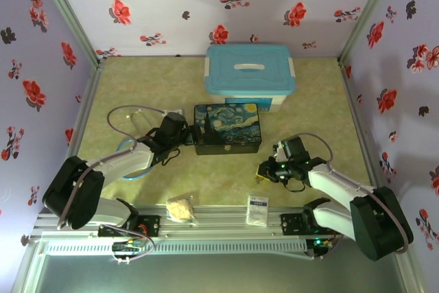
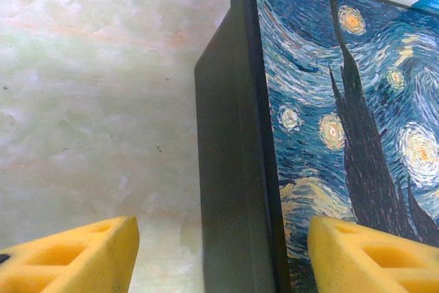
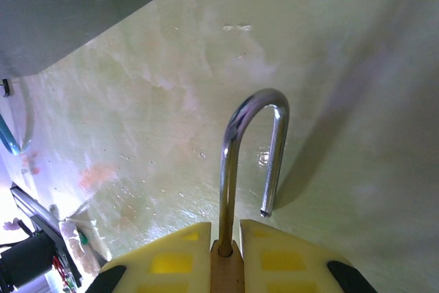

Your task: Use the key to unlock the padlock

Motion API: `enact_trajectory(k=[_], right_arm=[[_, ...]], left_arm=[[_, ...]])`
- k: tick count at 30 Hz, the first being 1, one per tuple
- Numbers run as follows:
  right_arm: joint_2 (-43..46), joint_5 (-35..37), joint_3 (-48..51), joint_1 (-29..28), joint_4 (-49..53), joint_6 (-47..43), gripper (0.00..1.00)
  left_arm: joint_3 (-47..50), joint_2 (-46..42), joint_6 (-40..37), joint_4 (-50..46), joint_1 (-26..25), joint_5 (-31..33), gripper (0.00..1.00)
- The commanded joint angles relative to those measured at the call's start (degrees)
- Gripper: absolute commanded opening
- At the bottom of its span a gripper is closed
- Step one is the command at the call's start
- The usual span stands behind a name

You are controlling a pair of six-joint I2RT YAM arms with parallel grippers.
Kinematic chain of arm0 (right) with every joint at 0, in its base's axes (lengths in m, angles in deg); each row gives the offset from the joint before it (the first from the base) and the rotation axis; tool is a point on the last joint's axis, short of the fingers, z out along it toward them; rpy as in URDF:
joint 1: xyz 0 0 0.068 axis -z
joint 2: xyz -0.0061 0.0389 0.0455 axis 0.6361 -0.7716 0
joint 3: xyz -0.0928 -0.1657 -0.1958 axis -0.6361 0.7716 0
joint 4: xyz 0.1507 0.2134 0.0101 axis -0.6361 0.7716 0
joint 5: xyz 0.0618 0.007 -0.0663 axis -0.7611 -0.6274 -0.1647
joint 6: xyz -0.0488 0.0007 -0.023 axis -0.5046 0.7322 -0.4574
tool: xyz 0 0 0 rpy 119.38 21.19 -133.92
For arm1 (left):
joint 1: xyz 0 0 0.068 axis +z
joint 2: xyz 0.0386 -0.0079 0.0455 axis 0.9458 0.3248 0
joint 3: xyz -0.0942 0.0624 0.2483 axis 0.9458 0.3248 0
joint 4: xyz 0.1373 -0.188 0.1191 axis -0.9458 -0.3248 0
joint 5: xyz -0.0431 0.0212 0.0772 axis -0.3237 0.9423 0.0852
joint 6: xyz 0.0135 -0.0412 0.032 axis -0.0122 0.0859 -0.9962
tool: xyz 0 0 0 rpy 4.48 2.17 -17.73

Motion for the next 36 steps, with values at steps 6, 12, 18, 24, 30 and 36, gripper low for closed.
enact_trajectory(k=[6, 12, 18, 24, 30, 36], right_arm=[[2.92, 6.24, -0.19, 0.31, 10.02, 0.35, 0.0], [2.82, 7.78, -0.51, 0.38, 11.31, -0.07, 0.0], [1.45, 8.61, -1.65, 0.39, 11.5, -0.85, 0.0], [-1.78, 13.21, -5.07, 0.33, 14.82, -2.99, 0.16], [-5.92, 15.81, -8.78, 0.34, 16.44, -5.82, 0.26], [-8.58, 16.53, -11.0, 0.3, 14.34, -7.65, 0.28]], left_arm=[[1.04, 0.34, -0.2, -0.21, 0.23, -0.25, 0.66], [1.1, 0.52, 0.09, 0.14, 0.23, -0.33, 0.66], [1.25, 0.27, 0.13, 0.08, 0.23, -0.5, 0.66], [1.83, -0.36, 0.39, 0.18, 0.23, -0.51, 0.66], [2.08, -1.27, 0.36, -0.56, 0.23, -0.44, 0.66], [2.03, -2.49, -0.24, -1.89, 0.47, -0.17, 0.67]])
